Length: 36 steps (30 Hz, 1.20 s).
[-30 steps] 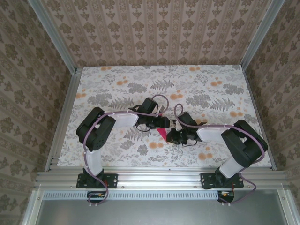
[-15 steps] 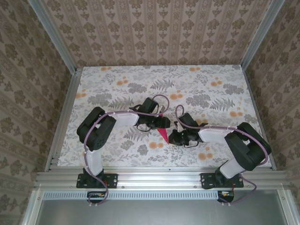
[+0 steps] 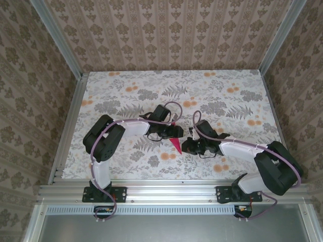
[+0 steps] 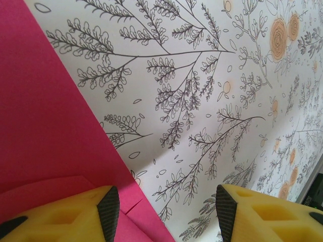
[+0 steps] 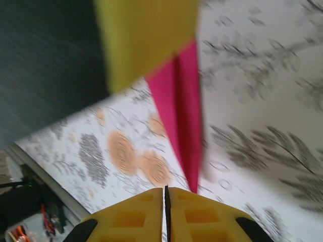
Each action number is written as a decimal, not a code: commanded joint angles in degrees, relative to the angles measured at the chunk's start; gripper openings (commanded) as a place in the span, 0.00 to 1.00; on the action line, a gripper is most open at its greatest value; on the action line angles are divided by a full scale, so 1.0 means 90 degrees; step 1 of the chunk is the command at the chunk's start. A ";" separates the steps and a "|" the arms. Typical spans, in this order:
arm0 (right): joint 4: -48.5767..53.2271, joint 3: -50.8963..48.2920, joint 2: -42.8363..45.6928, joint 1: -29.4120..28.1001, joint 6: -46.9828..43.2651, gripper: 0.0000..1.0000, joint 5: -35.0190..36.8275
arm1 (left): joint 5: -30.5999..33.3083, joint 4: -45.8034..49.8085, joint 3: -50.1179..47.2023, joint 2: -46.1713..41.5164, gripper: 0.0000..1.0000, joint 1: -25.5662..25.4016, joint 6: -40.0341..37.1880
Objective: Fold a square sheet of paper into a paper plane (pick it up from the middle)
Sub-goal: Fold the wing for the fifth time at the center of the table.
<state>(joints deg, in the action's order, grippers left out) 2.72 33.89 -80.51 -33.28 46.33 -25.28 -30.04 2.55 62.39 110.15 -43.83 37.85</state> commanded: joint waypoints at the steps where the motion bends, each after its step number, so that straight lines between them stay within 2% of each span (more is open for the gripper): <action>1: -0.0690 0.0350 -0.0486 -0.0043 0.0342 0.12 -0.0252 | 0.0067 0.0305 0.0060 0.0261 0.57 -0.0022 -0.0123; 5: -0.1033 0.0492 -0.1054 -0.0052 0.0496 0.11 -0.0310 | 0.0076 0.0332 0.0087 0.0259 0.56 -0.0022 -0.0122; 10: -0.0615 0.0334 -0.1401 -0.0072 0.0327 0.11 -0.0141 | 0.0076 0.0330 0.0085 0.0263 0.57 -0.0022 -0.0122; 23: -0.0107 -0.0821 -0.0727 -0.0101 0.0185 0.12 -0.0102 | 0.0125 0.0369 0.0080 0.0278 0.57 -0.0012 -0.0137; 32: -0.0309 -0.1250 -0.0480 -0.0099 0.0389 0.12 -0.0219 | 0.0067 0.0352 0.0053 0.0285 0.57 -0.0017 -0.0128; 36: -0.0648 -0.1101 -0.0117 -0.0092 0.0463 0.13 -0.0147 | 0.0030 0.0353 0.0060 0.0251 0.57 -0.0032 -0.0133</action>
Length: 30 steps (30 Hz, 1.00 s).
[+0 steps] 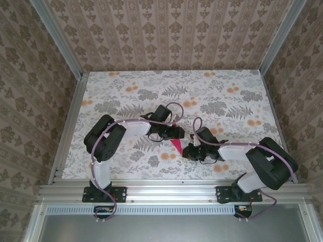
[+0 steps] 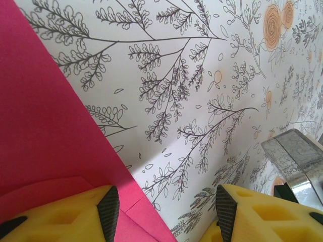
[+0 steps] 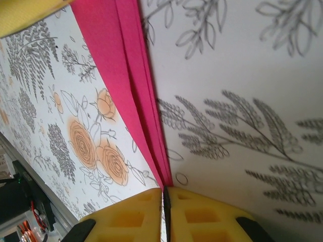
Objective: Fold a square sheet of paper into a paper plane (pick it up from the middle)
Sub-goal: Fold the wing for the fifth time at the center of the table.
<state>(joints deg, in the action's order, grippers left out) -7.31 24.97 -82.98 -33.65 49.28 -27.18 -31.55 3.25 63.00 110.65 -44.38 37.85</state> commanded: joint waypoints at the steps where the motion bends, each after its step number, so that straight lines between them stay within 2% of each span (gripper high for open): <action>1: 0.0258 -0.0020 0.0205 -0.0052 0.0196 0.13 0.0043 | 0.0182 0.0265 0.0008 0.0185 0.57 0.0020 -0.0125; 6: -0.0454 0.0407 0.0103 -0.0043 0.0433 0.15 0.0127 | 0.0146 0.0303 0.0094 0.0169 0.57 -0.0044 -0.0121; 13: -0.0835 0.0775 -0.0697 -0.0011 0.0540 0.15 0.0276 | 0.0146 0.0340 0.0168 0.0149 0.56 -0.0079 -0.0113; 17: -0.0814 0.0771 -0.1096 -0.0011 0.0489 0.16 0.0321 | 0.0194 0.0367 0.0153 0.0089 0.57 -0.0073 -0.0123; 20: -0.0386 0.0728 -0.1256 -0.0011 0.0355 0.14 0.0462 | 0.0155 0.0332 0.0142 0.0006 0.57 -0.0079 -0.0113; 23: -0.0219 0.0523 -0.1221 -0.0011 0.0327 0.12 0.0540 | 0.0107 0.0225 0.0102 -0.0256 0.59 -0.0052 -0.0042; 30: -0.0448 0.0238 -0.1383 -0.0011 0.0374 0.10 0.0447 | 0.0554 0.0177 -0.0179 -0.1402 0.65 0.0274 0.0092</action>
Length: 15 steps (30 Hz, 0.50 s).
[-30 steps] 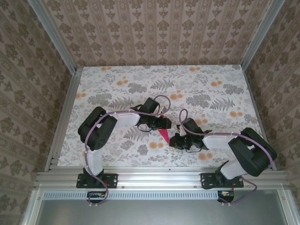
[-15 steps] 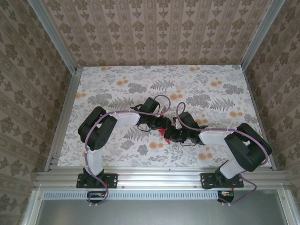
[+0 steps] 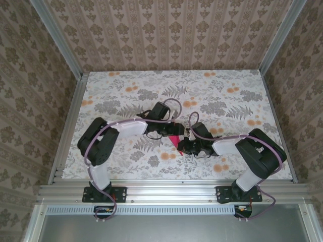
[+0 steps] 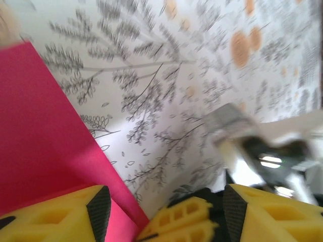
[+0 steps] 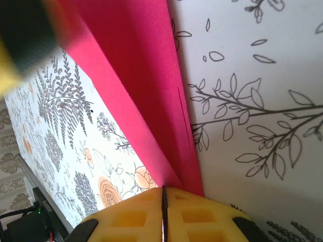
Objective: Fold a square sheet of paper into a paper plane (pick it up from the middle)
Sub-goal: Fold the wing for the fifth time at the center of the table.
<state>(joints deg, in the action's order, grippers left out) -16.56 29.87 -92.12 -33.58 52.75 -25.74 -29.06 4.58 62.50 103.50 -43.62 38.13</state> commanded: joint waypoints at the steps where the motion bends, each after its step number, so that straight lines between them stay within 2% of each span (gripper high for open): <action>1: 0.0567 -0.0294 -0.0404 -0.0019 -0.0021 0.10 0.0271 | 0.0357 0.0051 -0.0216 -0.0739 0.66 0.0247 0.0049; 6: 0.0511 -0.0235 -0.0497 -0.0020 0.0008 0.10 0.0242 | 0.0492 -0.0052 -0.0818 -0.1111 0.65 0.0419 0.0125; 11: 0.0550 -0.0184 -0.0530 -0.0019 0.0037 0.10 0.0252 | 0.0050 -0.0768 -0.1316 -0.1074 0.63 0.0414 0.0358; 15: 0.0598 -0.0184 -0.0569 -0.0019 0.0027 0.10 0.0247 | -0.0168 -0.1027 -0.1292 -0.0876 0.63 0.0355 0.0323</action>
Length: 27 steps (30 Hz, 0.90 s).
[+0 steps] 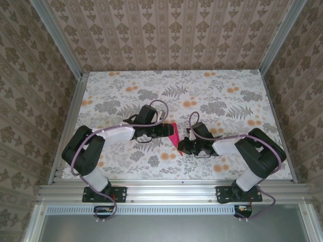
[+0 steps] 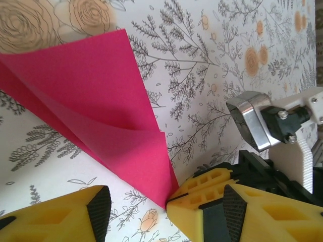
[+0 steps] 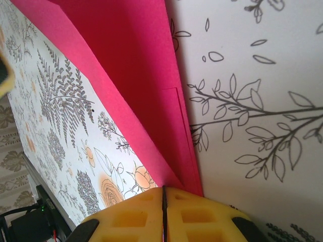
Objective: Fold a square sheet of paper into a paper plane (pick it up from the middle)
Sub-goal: Fold the wing for the fifth time at the center of the table.
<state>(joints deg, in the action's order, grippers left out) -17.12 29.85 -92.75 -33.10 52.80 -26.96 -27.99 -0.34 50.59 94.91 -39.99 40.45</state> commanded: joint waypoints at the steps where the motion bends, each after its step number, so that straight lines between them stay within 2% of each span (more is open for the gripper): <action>1: 0.0667 -0.0177 -0.0521 -0.0072 0.0022 0.10 0.0380 | -0.0245 -0.0453 0.0062 0.0152 0.63 -0.0058 0.0033; 8: 0.0692 -0.0147 -0.0590 -0.0071 0.0013 0.09 0.0359 | -0.0543 -0.1180 0.0080 0.0701 0.63 -0.0038 0.0339; 27: 0.0708 -0.0257 -0.0621 -0.0071 -0.0007 0.08 0.0223 | -0.0305 -0.1175 0.0201 0.1308 0.62 0.0162 0.0096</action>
<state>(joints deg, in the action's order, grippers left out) -17.26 30.17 -93.65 -32.51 52.80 -28.60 -31.75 -10.85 51.44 105.01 -39.55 42.65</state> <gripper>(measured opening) 0.085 0.621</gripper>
